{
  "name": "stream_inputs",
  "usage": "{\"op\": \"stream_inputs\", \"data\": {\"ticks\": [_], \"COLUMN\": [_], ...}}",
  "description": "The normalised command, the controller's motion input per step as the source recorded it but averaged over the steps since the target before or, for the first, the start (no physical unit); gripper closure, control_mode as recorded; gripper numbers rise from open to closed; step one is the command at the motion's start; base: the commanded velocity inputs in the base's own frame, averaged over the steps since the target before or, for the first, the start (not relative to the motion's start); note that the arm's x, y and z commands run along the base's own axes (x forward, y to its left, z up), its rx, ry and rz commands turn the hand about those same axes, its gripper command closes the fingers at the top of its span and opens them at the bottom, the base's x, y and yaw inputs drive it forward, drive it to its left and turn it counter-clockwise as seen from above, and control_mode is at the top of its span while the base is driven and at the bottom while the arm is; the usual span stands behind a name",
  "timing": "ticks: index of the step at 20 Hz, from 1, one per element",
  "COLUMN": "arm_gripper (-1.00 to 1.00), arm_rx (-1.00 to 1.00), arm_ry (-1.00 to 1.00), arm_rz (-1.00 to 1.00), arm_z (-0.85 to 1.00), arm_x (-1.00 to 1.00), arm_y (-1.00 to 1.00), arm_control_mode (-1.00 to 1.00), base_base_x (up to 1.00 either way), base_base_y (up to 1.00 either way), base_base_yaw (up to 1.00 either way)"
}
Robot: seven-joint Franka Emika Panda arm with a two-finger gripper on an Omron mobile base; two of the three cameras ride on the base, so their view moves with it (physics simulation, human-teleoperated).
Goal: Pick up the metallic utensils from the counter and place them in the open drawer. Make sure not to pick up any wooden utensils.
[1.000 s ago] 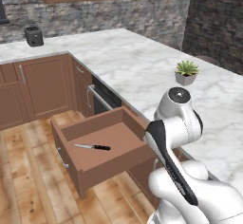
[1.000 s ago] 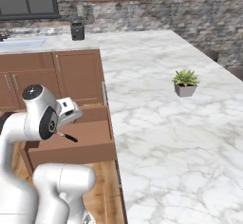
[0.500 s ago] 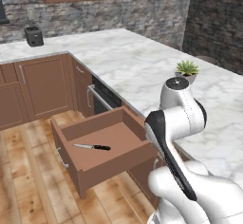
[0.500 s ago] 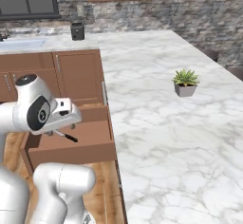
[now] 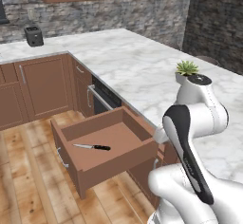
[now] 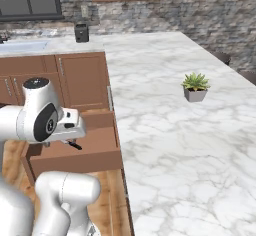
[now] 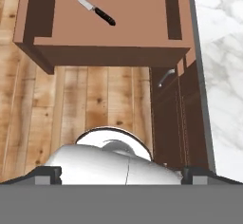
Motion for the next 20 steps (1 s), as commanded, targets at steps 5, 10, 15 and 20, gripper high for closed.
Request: {"op": "stream_inputs", "data": {"ticks": [5,10,15,20], "arm_gripper": [-1.00,-1.00,-1.00,-1.00], "arm_rx": [0.05,0.00,0.00,0.00], "arm_ry": [-0.05,-0.03,0.00,0.00], "arm_rz": [0.01,0.00,0.00,0.00], "arm_z": [0.00,0.01,0.00,0.00], "arm_x": [-0.35,-0.10,0.00,0.00], "arm_y": [-0.01,0.00,0.00,0.00], "arm_control_mode": [-1.00,-1.00,-1.00,-1.00], "base_base_x": [0.00,0.00,0.00,0.00], "base_base_y": [0.00,0.00,0.00,0.00], "base_base_yaw": [0.00,0.00,0.00,0.00]}}
